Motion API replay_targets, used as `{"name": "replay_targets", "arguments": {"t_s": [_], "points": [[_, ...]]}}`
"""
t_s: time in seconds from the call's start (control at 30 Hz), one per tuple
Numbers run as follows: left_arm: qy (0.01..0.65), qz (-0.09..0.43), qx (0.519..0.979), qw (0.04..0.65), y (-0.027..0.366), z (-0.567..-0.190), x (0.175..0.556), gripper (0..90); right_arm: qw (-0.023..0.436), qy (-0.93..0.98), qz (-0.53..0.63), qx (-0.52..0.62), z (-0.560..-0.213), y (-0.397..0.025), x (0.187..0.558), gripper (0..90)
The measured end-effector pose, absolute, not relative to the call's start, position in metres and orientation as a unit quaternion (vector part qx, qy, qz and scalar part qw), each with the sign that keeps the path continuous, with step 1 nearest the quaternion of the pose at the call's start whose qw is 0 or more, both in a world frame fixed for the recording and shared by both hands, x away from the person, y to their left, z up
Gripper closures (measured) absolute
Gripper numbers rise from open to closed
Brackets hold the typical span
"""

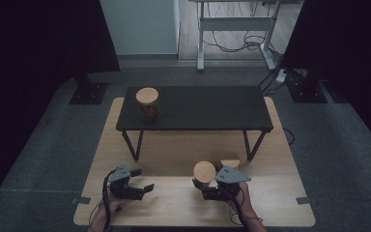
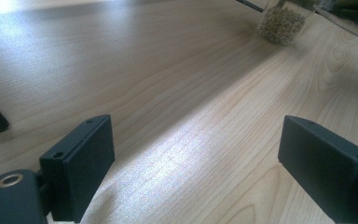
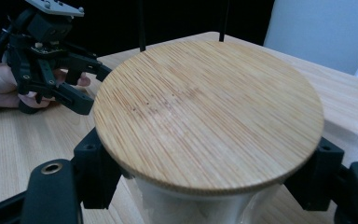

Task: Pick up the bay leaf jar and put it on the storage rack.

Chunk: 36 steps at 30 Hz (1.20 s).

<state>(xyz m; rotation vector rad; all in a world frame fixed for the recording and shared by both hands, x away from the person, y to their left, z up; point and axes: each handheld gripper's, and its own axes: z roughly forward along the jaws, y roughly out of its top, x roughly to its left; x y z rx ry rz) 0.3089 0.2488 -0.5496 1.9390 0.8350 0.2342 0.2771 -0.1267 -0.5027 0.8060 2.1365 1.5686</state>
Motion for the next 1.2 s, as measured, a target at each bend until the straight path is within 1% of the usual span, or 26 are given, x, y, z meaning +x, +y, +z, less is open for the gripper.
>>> {"name": "replay_targets", "arguments": {"t_s": [1.2], "points": [[0.344, 0.097, 0.798, 0.486, 0.249, -0.55, 0.309, 10.0, 0.196, 0.749, 0.582, 0.25, -0.466, -0.134, 0.279, 24.6]]}}
